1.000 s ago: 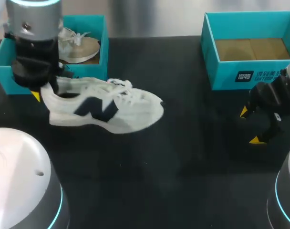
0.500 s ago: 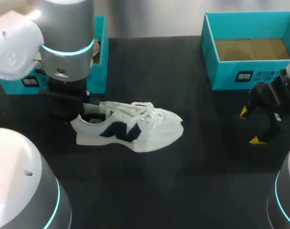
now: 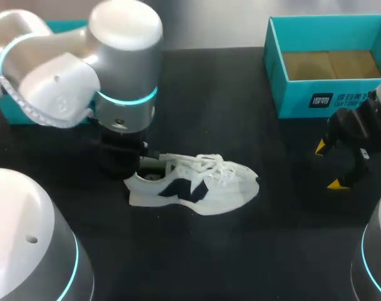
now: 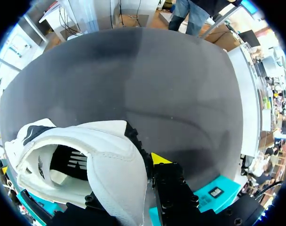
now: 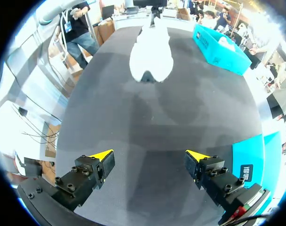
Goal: Take the shoe out of the shoebox, open the shoe tongue, remove and reinsert the insole, then place the shoe into the shoebox
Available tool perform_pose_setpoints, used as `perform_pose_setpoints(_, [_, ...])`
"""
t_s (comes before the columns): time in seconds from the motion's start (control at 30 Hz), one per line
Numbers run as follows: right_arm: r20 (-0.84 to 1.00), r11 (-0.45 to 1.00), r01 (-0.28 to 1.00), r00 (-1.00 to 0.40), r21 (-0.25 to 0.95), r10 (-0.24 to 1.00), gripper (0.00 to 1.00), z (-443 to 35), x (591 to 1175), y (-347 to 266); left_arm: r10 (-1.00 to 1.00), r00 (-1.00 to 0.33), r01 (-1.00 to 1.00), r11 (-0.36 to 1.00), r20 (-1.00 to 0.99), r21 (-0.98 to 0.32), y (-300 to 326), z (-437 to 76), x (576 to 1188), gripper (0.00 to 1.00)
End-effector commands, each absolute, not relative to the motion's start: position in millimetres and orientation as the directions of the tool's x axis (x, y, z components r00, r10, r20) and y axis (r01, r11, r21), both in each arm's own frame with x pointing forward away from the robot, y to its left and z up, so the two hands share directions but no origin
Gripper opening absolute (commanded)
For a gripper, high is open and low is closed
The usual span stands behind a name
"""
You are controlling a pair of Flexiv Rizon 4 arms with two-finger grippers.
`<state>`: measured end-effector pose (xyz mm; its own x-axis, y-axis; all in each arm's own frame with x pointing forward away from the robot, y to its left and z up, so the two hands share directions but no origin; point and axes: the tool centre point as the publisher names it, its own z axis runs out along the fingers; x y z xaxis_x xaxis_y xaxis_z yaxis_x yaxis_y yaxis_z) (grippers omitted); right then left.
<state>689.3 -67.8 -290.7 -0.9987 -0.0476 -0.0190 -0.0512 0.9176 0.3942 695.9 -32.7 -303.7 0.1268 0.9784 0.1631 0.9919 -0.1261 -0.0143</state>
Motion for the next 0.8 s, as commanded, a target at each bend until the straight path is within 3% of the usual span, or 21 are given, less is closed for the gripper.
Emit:
perform_pose_setpoints(0.03, [-0.019, 0.919, -0.050, -0.999, 0.391, -0.047, 1.00, -290.6, 689.1, -67.1, 0.977, 0.128, 0.992, -0.127, 0.169, -0.014, -46.8, -327.0, 691.6, 0.00])
perform_pose_setpoints(0.8, [-0.019, 0.919, -0.050, -0.999, 0.391, -0.047, 1.00, -290.6, 689.1, -67.1, 0.981, 0.131, 0.991, -0.126, 0.141, -0.045, -54.2, -376.8, 687.8, 0.00])
